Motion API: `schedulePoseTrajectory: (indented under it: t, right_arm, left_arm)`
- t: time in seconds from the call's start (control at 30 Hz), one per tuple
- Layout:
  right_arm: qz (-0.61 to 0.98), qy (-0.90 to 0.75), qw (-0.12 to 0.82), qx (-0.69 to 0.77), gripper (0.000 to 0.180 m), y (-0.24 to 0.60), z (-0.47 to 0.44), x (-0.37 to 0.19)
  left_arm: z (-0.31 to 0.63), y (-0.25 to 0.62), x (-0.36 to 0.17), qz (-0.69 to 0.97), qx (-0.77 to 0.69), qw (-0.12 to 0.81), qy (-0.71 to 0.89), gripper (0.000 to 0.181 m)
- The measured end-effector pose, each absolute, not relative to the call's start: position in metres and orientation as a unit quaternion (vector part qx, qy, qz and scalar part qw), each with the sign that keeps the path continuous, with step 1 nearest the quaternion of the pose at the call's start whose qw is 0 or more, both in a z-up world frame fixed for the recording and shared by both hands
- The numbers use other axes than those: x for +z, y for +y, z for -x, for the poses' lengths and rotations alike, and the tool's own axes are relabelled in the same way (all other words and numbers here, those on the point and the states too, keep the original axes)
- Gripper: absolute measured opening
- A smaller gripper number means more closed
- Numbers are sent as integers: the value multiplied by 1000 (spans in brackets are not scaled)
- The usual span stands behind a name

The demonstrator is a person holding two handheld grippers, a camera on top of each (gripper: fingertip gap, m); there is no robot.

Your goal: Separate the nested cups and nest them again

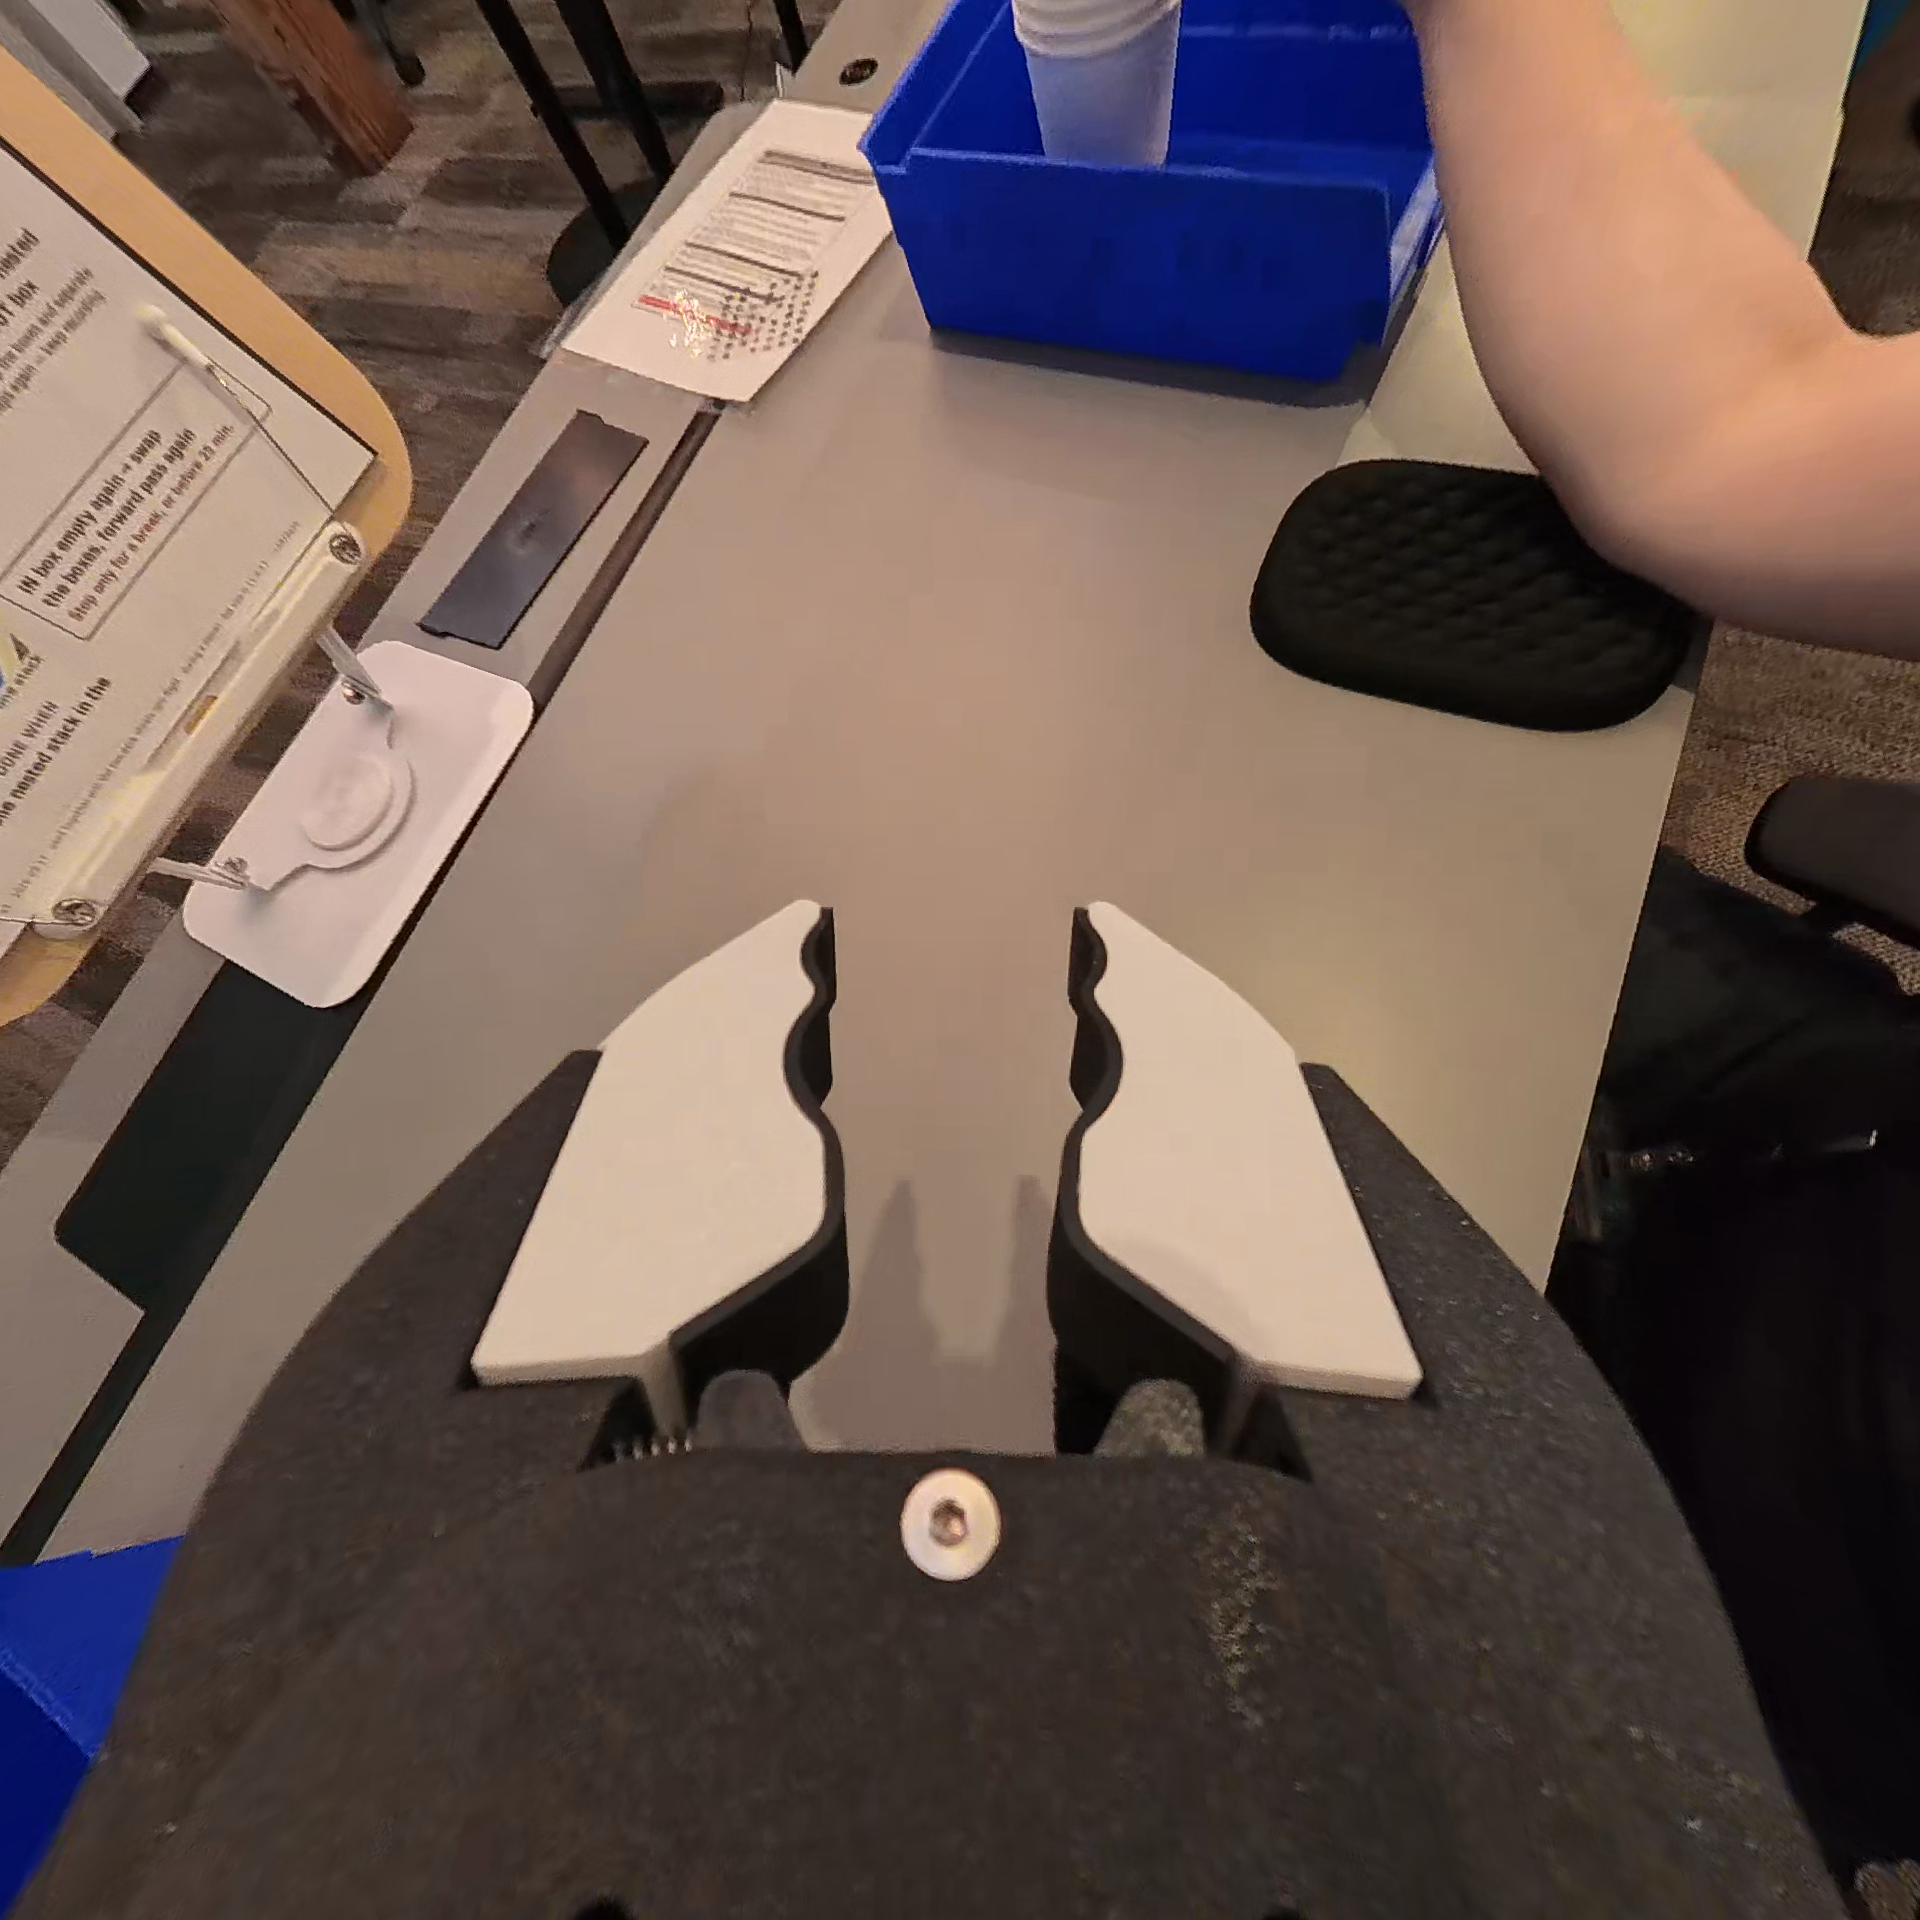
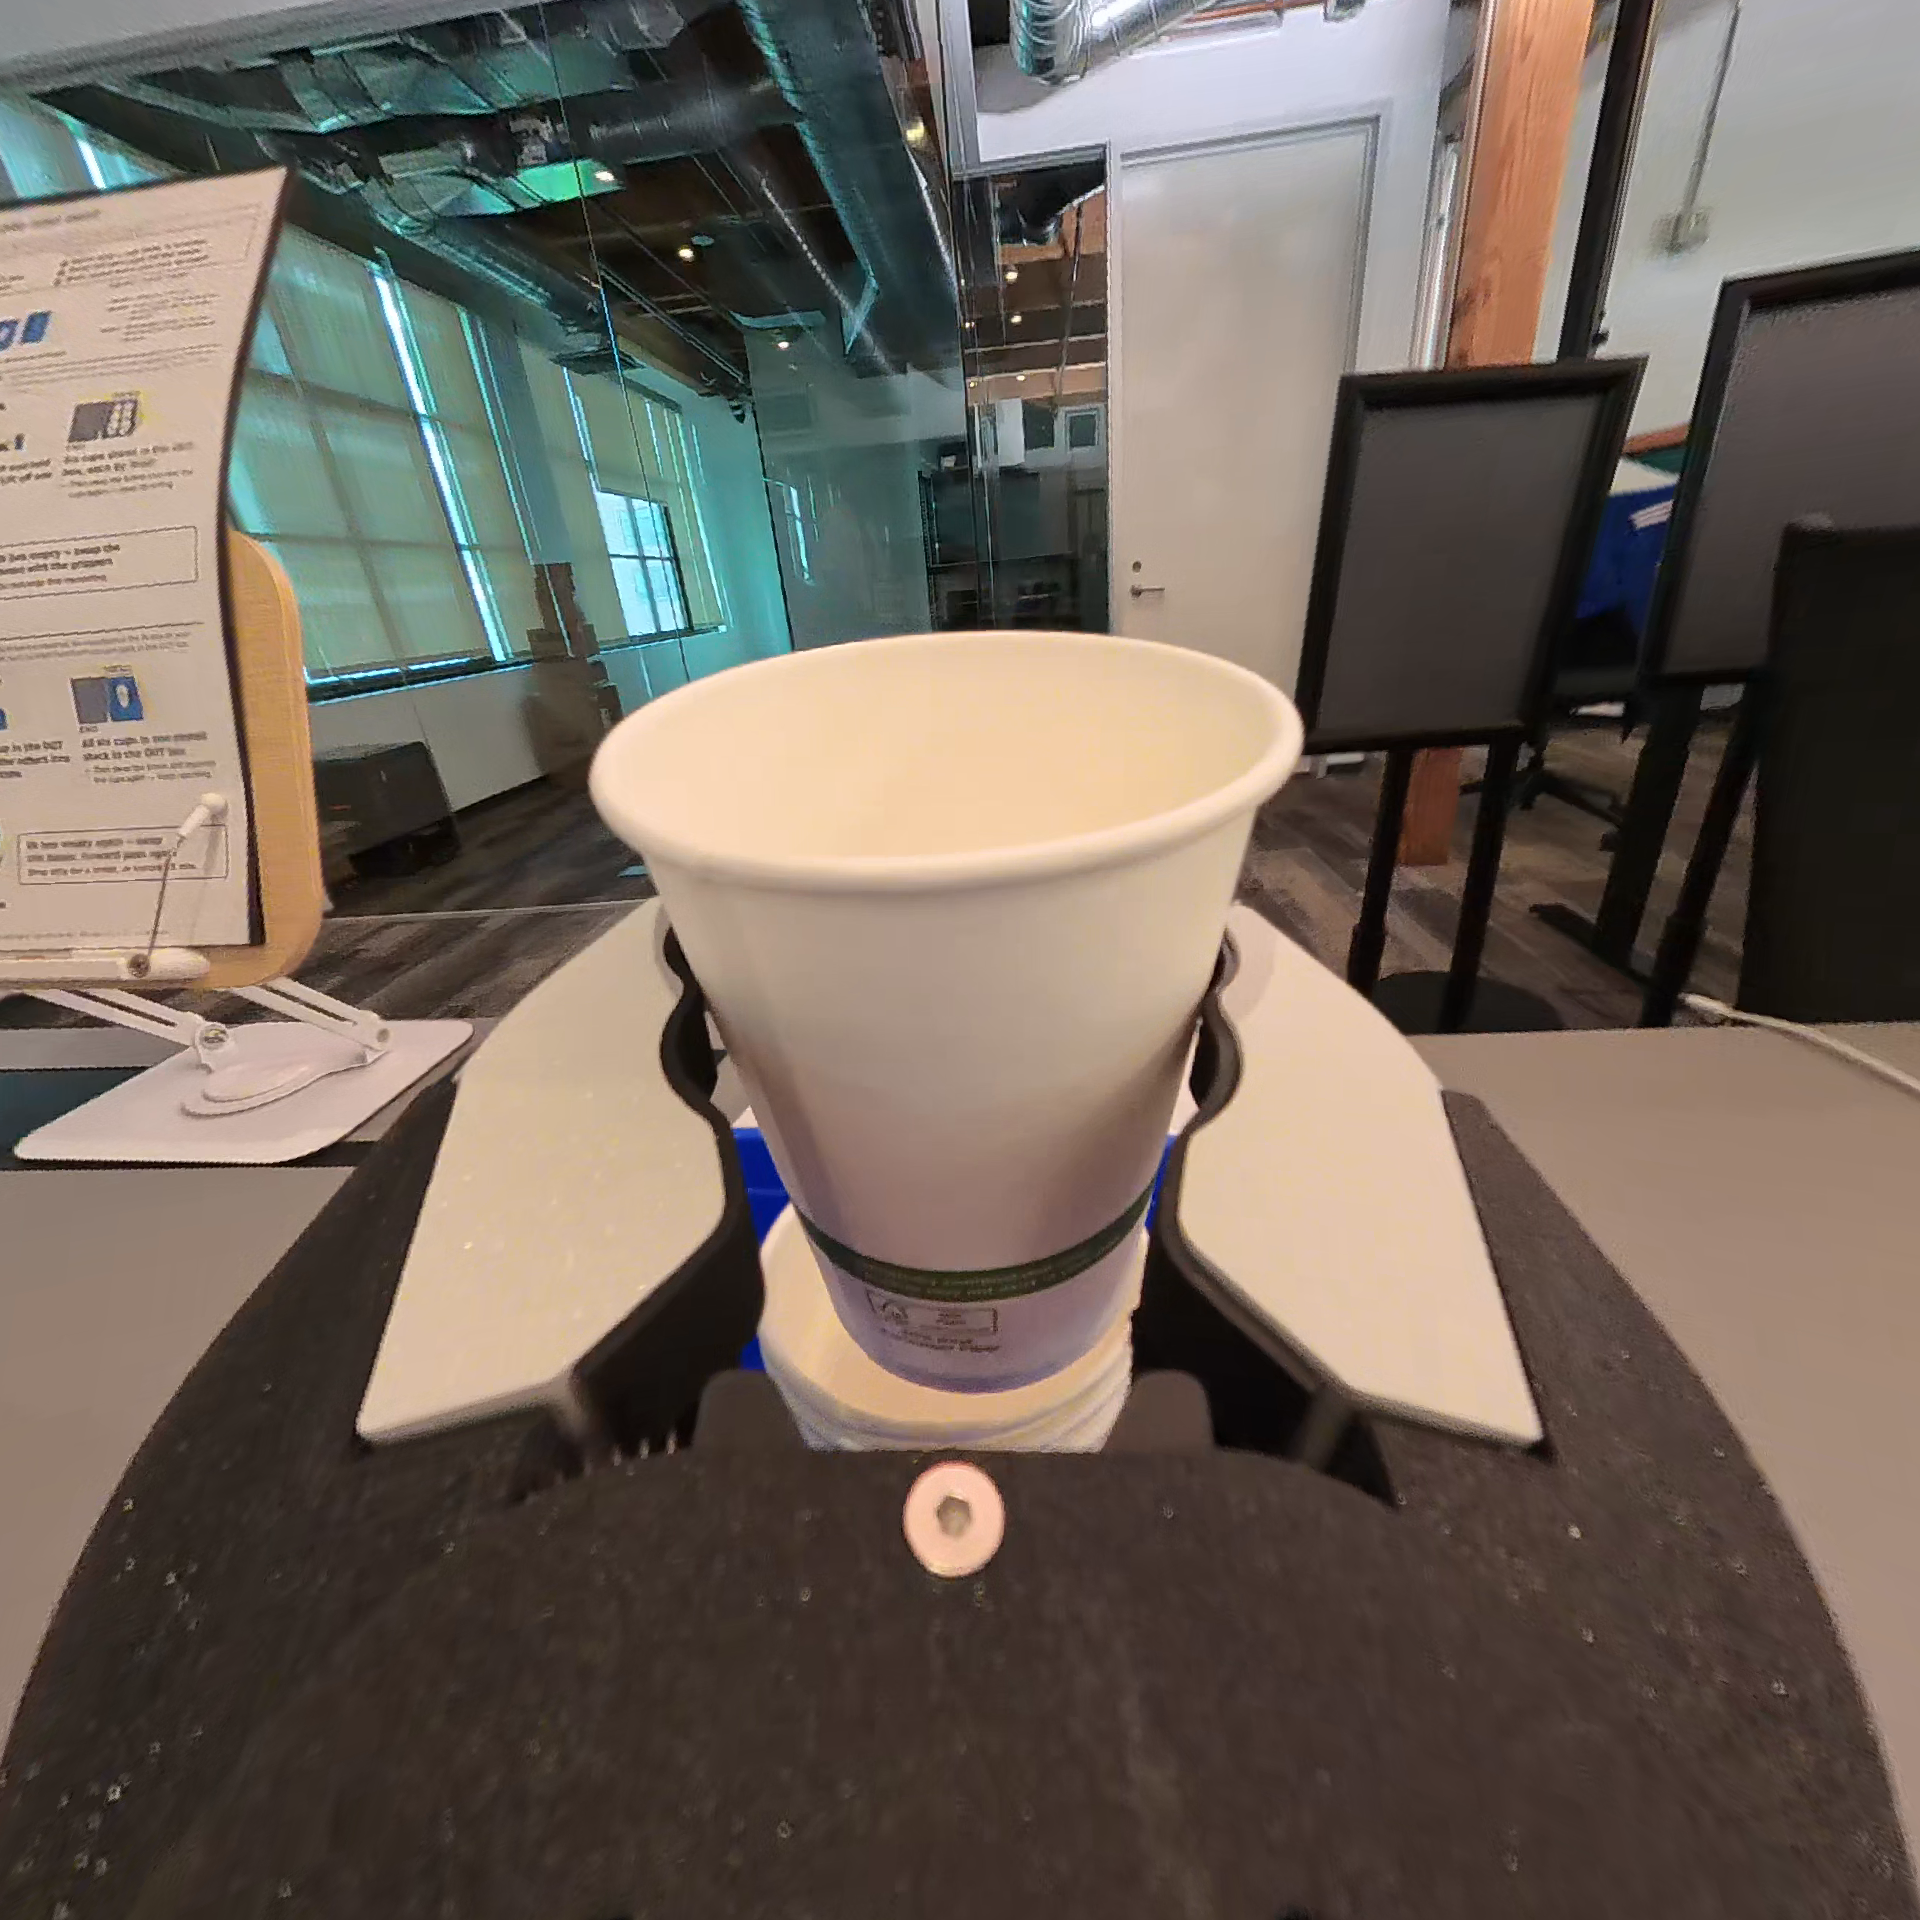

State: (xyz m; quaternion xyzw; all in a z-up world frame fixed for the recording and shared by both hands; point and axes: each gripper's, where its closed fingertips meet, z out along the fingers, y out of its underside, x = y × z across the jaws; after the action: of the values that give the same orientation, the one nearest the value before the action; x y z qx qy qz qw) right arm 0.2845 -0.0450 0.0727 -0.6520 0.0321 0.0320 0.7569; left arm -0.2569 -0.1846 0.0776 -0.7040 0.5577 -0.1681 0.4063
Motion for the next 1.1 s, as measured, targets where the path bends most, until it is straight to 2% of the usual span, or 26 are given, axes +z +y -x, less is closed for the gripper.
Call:
schedulePoseTrajectory:
  t: [0.23, 0.5, 0.77, 0.93, 1.1]
  right_arm:
    - [688, 10, 726, 16, 91, -29, -277, 52]
    - [801, -12, 599, -16, 103, -68, -283, 31]
    - [750, 1, 662, 19, 96, -100, -278, 77]
    - [755, -7, 654, 35, 95, -98, -273, 73]
    - [766, -17, 642, 29, 95, -93, -266, 69]
  left_arm:
    - [259, -191, 76, 707, -156, 408, 556, 39]
    - [308, -177, 84, 759, -119, 422, 482, 40]
    - [470, -126, 86, 838, 34, 458, 295, 41]
    - [567, -108, 33, 904, 36, 393, 165, 53]
    - [585, -92, -31, 930, 12, 353, 106, 58]
